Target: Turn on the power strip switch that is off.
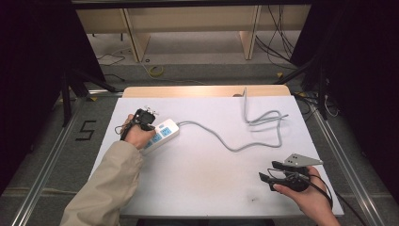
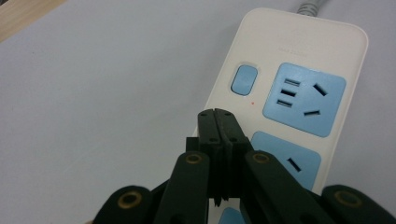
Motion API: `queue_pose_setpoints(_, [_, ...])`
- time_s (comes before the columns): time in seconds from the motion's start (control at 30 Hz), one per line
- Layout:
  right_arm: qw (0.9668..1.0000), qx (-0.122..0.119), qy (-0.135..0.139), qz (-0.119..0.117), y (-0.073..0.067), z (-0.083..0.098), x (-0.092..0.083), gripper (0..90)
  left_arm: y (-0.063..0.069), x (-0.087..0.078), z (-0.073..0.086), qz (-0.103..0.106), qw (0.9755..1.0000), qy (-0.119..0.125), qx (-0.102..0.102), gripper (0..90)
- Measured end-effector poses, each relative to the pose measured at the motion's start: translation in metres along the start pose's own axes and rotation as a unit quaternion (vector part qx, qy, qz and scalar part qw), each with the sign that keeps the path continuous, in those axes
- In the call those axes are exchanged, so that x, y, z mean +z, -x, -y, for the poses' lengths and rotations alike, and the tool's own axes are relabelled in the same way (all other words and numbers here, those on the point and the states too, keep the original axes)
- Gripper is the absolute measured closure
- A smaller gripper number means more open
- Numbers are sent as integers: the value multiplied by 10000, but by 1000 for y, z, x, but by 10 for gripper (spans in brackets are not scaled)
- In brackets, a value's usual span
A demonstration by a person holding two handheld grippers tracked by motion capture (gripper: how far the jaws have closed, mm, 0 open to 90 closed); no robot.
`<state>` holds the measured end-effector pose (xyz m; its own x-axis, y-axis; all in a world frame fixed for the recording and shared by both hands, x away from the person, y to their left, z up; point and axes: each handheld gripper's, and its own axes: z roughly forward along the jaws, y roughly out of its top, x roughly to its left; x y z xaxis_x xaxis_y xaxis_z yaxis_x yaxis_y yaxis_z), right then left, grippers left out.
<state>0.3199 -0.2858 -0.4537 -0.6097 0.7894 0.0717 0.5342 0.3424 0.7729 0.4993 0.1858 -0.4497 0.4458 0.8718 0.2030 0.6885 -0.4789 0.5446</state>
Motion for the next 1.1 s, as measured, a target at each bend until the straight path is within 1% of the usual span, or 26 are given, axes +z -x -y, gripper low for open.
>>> queue_pose_setpoints(0.03, [10000, -7, 0, -4, 0, 0, 0, 312, 0, 0, 0, -18, 10000, -2, 12, 895])
queue_pose_setpoints(0.07, [10000, -6, 8, -3, 0, 0, 0, 312, 0, -1, 0, -22, 10000, 18, -19, 893])
queue_pose_setpoints(0.1, [10000, -7, -1, -1, 0, 0, 0, 312, -1, -1, 0, -2, 10000, 40, -35, 856])
queue_pose_setpoints(0.37, [10000, -8, 12, -2, 0, 0, 0, 312, -2, -8, -1, 1, 9997, 207, -95, 837])
queue_pose_setpoints(0.63, [10000, -9, 4, -1, 0, 0, 0, 312, -3, -13, -1, -2, 9992, 330, -225, 753])
queue_pose_setpoints(0.73, [10000, -1, -2, 3, 0, 0, 0, 312, -3, -15, -1, 18, 9988, 400, -276, 707])
queue_pose_setpoints(0.77, [10000, -1, -2, 3, 0, 0, 0, 312, -3, -16, -2, 35, 9987, 413, -284, 707])
queue_pose_setpoints(0.9, [10000, -9, 15, 3, 0, 0, 0, 312, -2, -18, -2, 79, 9979, 506, -388, 646])
queue_pose_setpoints(0.97, [10000, -3, 13, 3, 0, 0, 0, 312, -3, -20, -2, 91, 9977, 560, -374, 621])
queue_pose_setpoints(1.03, [10000, -7, 7, -1, 0, 0, 0, 312, -2, -22, -2, 209, 9967, 676, -408, 588])
queue_pose_setpoints(1.1, [10000, -8, 15, 2, 0, 0, 0, 312, -1, -24, -3, 289, 9960, 749, -385, 540])
